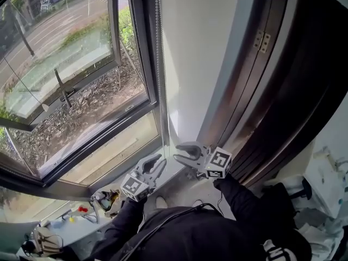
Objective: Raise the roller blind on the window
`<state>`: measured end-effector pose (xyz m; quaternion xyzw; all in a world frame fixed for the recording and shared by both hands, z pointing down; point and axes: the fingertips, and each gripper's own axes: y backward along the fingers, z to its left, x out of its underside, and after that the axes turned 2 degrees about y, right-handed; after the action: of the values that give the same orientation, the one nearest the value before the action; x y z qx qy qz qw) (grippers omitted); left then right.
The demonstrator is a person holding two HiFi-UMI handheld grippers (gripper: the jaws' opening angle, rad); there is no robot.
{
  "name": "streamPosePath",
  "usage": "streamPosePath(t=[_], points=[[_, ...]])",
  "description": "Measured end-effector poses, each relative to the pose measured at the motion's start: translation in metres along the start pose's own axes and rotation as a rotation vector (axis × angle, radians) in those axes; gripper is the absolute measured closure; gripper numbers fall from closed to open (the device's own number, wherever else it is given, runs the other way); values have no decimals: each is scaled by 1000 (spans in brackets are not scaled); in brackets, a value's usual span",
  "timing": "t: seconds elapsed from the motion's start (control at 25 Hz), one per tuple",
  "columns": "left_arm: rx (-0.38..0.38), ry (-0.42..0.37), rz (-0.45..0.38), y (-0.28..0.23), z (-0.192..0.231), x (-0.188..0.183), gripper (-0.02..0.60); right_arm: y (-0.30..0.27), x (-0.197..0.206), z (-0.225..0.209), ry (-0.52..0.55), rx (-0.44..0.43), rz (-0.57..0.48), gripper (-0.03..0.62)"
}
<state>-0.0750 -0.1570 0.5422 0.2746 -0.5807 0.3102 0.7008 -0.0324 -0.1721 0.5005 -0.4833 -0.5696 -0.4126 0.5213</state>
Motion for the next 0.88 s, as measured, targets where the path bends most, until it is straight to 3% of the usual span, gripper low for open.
streamPosePath(t=[0.2, 0.4, 0.64, 0.88], points=[[-65, 7, -101, 13, 1, -47, 508, 8, -16, -1, 20, 64, -56, 580], [-108, 23, -108, 19, -13, -65, 573, 4, -27, 14, 7, 91, -65, 586], [-147, 16, -60, 25, -30, -57, 575, 2, -29, 36, -9, 85, -56, 591], [-106, 80, -46, 29, -45, -49, 575, 6, -19, 52, -17, 72, -43, 592]])
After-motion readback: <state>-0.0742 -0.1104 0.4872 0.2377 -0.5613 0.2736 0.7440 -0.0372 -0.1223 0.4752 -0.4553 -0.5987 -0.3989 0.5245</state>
